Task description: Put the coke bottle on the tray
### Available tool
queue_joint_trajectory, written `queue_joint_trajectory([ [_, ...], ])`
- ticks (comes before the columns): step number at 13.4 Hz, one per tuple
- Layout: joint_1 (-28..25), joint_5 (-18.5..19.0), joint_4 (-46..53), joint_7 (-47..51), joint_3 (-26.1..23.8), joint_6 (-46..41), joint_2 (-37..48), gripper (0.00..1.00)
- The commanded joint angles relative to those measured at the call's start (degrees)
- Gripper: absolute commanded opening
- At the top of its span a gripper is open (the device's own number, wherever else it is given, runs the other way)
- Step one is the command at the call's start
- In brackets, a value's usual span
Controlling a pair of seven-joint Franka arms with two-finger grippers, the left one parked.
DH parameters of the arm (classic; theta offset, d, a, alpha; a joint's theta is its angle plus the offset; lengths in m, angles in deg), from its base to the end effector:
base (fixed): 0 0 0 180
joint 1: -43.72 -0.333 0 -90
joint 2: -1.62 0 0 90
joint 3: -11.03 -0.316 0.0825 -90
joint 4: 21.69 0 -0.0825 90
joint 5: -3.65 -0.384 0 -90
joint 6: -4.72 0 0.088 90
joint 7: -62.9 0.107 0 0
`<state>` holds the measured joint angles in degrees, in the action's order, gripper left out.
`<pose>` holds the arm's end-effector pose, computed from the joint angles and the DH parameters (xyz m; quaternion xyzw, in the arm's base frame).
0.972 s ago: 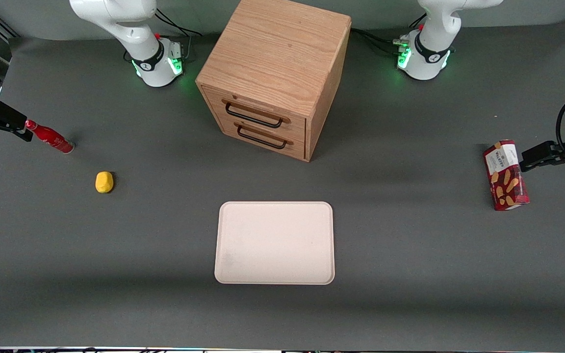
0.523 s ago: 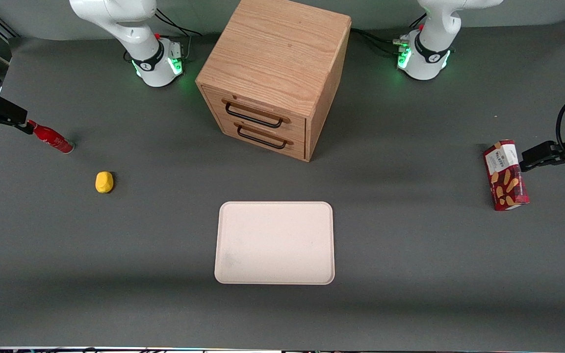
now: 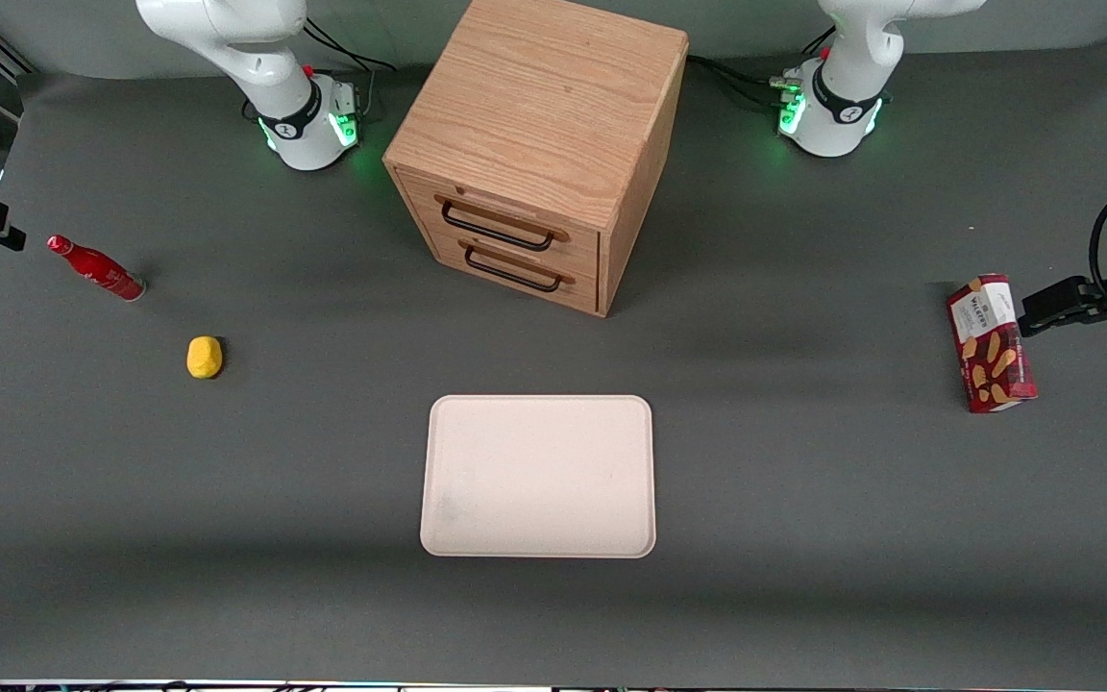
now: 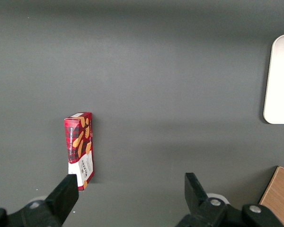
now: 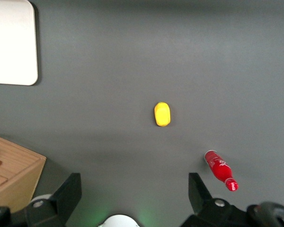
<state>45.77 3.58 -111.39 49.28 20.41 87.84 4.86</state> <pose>0.5136 -0.1065 0.6469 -0.9994 -0.0194 0.0277 0.0115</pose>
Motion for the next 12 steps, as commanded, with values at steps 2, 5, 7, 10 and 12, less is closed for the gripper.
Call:
queue_joint_trajectory([
  [2, -0.6, 4.7, -7.2, -7.7, 2.9, 2.0, 6.6, 1.0],
  [5, -1.0, 7.5, -11.3, -12.0, 7.3, 3.1, 10.7, 1.0],
  [7, -1.0, 8.1, -14.3, -16.9, 11.6, 4.3, 12.8, 1.0],
  [10, -1.0, 10.3, -19.7, -20.1, 16.7, 7.4, 17.1, 1.0],
  [12, -1.0, 10.4, -21.2, -22.6, 18.7, 7.4, 18.1, 1.0],
])
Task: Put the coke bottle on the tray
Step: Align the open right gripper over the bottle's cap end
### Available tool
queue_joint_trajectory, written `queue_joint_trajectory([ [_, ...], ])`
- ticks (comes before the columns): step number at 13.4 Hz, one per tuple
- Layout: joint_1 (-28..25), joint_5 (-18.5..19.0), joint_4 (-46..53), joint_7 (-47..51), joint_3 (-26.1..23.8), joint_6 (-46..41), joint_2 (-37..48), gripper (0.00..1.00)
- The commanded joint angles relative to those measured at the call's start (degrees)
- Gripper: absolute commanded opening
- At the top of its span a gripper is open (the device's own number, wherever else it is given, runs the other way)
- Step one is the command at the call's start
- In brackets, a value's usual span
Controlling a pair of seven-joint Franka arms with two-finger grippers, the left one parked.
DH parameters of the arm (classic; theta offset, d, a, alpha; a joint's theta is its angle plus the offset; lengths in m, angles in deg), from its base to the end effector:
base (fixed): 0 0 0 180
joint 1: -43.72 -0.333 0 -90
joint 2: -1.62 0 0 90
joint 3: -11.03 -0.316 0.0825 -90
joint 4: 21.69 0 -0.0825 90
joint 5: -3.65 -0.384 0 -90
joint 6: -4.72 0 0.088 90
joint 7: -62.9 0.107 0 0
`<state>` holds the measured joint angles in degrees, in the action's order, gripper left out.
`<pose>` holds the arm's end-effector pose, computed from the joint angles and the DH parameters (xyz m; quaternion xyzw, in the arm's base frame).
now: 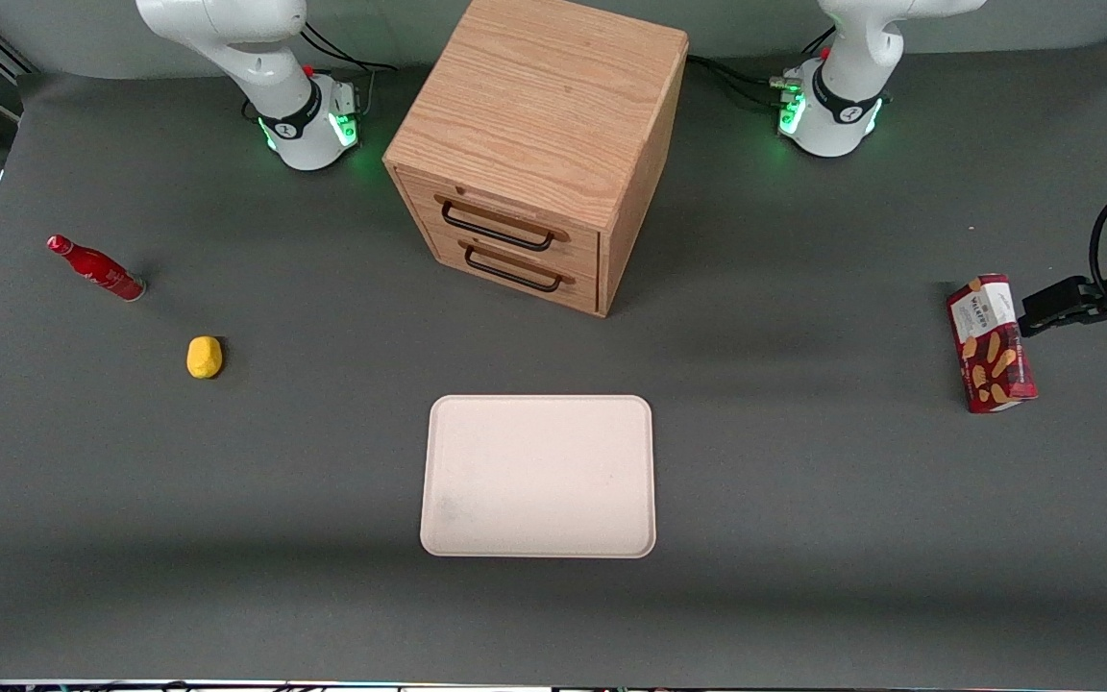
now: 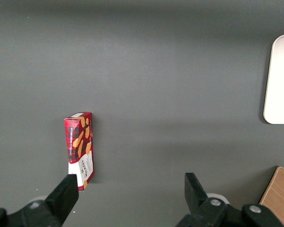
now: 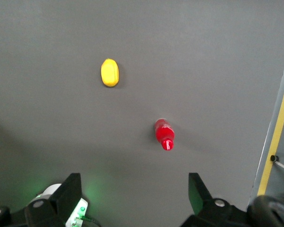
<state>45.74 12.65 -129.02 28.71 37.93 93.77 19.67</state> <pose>0.3807 -0.2658 0.6204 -0.9982 -0.0574 0.0197 0.0022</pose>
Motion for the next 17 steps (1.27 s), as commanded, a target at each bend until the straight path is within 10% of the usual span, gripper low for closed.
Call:
queue_joint_trajectory([
  [1, -0.9, 2.0, -4.3, -2.2, 1.6, 1.5, 4.3, 1.0],
  [17, -1.0, 6.6, -19.0, -4.5, 7.8, 19.5, 3.1, 1.0],
])
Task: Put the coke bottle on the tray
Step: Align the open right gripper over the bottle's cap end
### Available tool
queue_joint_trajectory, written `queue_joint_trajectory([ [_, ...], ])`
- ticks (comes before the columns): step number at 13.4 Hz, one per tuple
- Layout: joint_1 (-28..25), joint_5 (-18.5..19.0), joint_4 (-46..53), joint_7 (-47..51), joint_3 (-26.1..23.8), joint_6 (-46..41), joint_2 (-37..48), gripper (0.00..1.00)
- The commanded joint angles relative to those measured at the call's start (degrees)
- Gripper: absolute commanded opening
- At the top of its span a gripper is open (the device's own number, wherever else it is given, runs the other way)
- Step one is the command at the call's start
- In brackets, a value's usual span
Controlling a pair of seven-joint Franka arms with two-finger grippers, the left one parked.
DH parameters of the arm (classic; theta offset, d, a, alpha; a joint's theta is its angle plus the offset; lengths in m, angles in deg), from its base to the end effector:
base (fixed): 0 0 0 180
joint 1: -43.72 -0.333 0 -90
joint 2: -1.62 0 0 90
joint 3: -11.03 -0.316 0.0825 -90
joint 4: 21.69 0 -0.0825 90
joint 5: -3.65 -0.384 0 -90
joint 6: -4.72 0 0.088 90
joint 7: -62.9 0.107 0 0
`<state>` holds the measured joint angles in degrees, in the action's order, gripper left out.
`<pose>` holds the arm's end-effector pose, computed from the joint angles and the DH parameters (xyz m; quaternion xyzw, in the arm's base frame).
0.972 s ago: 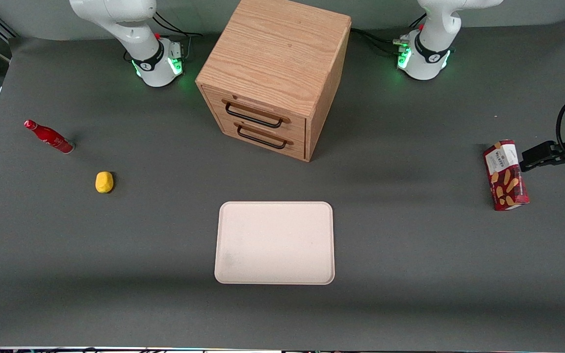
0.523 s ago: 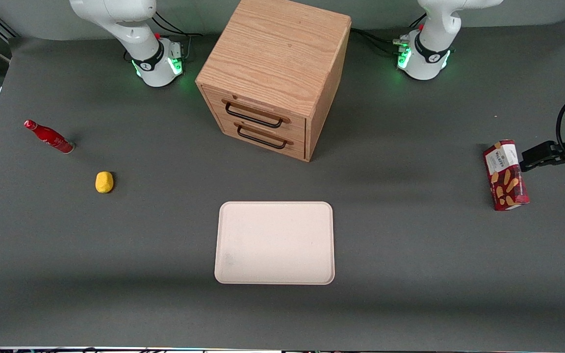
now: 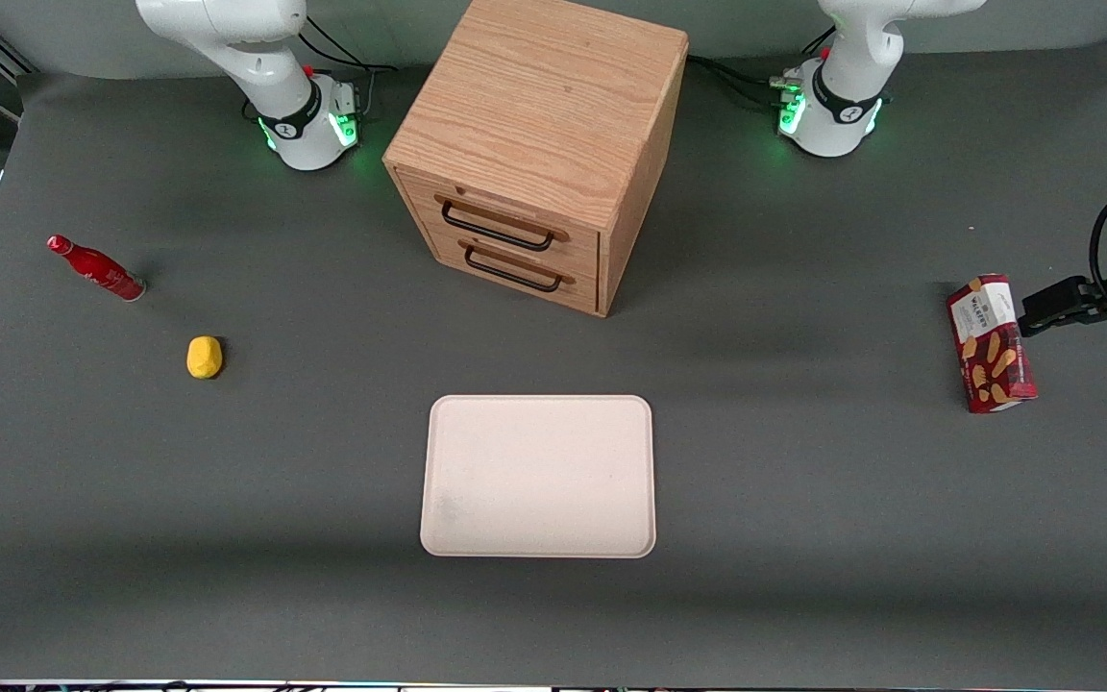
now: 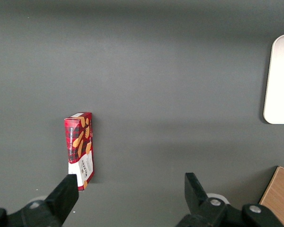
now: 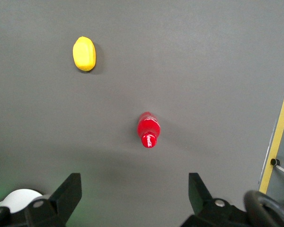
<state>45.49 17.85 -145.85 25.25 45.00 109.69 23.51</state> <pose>0.3469 -0.3044 0.5200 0.9976 0.0669 -0.0111 0.0100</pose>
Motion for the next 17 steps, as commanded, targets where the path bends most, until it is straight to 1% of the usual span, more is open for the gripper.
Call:
queue_joint_trajectory([
  [1, -0.7, 1.4, -3.3, -1.1, 1.2, 5.4, -1.6, 1.0],
  [3, -0.7, 1.2, -4.9, -1.5, 2.0, 8.9, -3.5, 1.0],
  [6, -0.8, 0.9, -10.6, -2.3, 4.1, 15.5, -3.6, 1.0],
  [9, -0.7, 0.9, -13.8, -2.3, 4.5, 19.3, -4.3, 1.0],
  [11, -0.7, 0.9, -16.6, -2.3, 5.0, 23.5, -4.8, 1.0],
  [12, -0.7, 0.9, -17.1, -2.3, 6.0, 24.7, -6.1, 1.0],
  [15, -0.7, 0.7, -18.2, -6.4, 8.2, 29.8, -9.1, 1.0],
  [17, -0.6, 0.7, -18.8, -7.3, 8.7, 30.4, -9.4, 1.0],
])
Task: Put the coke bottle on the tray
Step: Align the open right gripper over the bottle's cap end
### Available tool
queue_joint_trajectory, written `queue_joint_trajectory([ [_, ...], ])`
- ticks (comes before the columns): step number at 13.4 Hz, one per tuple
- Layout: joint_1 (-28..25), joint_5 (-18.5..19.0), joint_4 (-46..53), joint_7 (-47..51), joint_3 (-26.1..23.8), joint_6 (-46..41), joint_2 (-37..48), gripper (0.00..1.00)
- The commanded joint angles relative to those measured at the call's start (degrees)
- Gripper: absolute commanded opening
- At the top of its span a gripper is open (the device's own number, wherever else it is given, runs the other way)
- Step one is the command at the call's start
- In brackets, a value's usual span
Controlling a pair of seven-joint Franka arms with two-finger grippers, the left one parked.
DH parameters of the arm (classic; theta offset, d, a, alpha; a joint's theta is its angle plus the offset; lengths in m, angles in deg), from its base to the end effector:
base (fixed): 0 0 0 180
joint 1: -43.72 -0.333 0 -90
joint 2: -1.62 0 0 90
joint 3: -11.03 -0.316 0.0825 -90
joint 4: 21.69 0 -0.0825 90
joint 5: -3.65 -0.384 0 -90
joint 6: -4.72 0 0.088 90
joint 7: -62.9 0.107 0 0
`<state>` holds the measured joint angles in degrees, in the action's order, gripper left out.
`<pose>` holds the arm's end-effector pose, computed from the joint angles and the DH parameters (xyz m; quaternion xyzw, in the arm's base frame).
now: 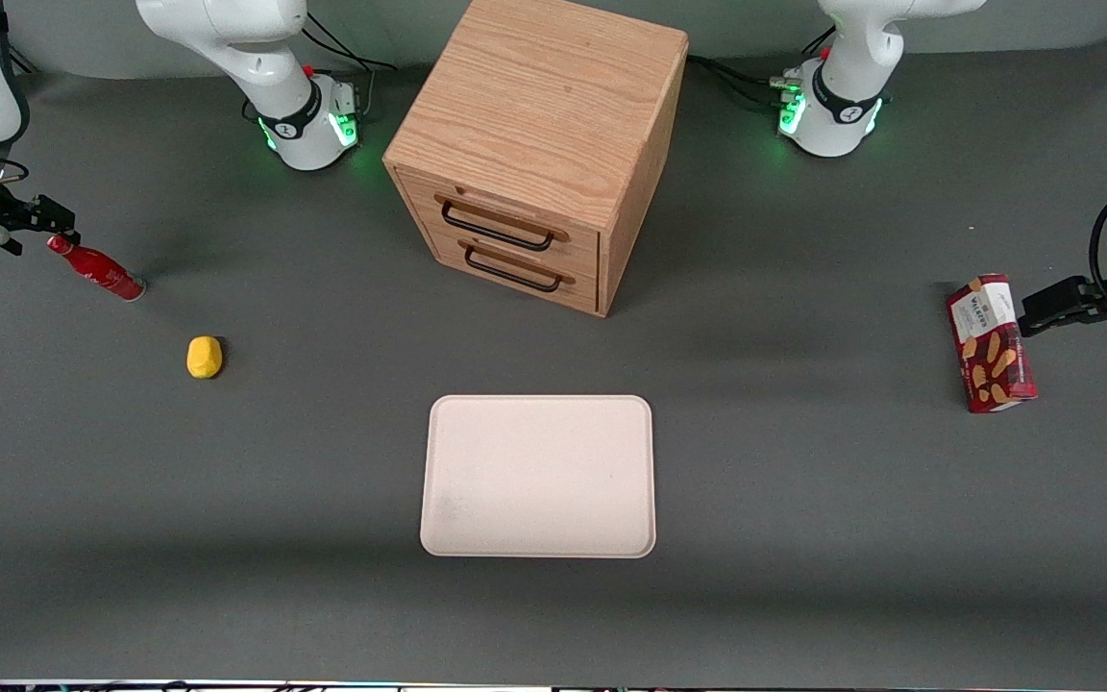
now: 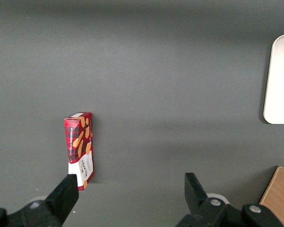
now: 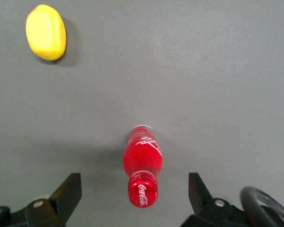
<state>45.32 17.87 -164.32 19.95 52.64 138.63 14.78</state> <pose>0.3313 -0.3127 0.3530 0.9959 0.0882 0.0024 0.0221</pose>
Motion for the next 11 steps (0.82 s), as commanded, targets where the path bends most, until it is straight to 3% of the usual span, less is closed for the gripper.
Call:
queue_joint_trajectory([
  [1, -0.5, 0.7, -0.5, -2.5, 1.5, 1.4, -0.7, 1.0],
  [11, -0.5, 0.7, -1.7, -2.8, 2.2, 3.3, -2.4, 0.98],
])
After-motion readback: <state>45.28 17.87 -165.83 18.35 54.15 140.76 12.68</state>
